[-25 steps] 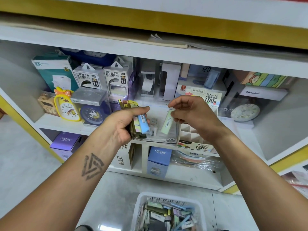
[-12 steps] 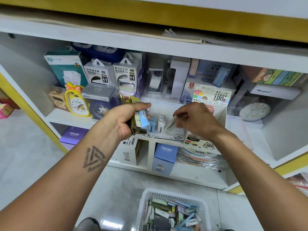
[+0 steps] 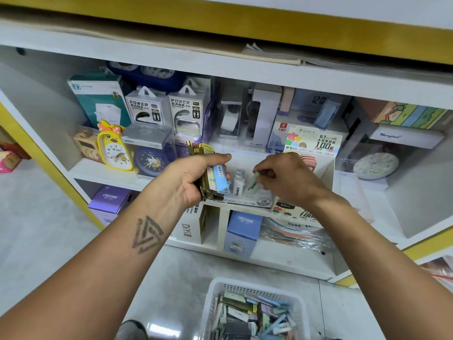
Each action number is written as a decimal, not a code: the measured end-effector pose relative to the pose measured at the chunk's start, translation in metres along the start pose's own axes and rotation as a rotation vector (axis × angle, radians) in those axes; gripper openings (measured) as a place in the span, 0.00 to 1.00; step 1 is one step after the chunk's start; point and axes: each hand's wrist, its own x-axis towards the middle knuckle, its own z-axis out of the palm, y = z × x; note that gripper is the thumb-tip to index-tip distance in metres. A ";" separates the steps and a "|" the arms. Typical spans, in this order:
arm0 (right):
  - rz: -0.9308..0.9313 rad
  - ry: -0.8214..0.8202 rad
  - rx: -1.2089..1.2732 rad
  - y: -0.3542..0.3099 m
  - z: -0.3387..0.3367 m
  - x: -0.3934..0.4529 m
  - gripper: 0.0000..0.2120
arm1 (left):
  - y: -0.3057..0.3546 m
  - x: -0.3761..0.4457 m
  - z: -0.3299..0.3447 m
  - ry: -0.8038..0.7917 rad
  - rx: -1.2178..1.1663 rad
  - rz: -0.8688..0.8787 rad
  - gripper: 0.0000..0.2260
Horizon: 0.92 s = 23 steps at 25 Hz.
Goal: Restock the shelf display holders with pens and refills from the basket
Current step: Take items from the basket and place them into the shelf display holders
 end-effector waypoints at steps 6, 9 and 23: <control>-0.074 -0.084 -0.132 -0.001 0.001 0.000 0.08 | -0.003 -0.001 0.005 -0.013 -0.008 -0.004 0.08; -0.043 -0.091 -0.108 0.000 0.002 0.001 0.08 | -0.004 0.000 0.006 -0.013 -0.003 0.000 0.07; 0.315 -0.219 0.834 -0.036 -0.006 -0.002 0.15 | -0.007 0.000 0.015 -0.030 -0.049 0.074 0.14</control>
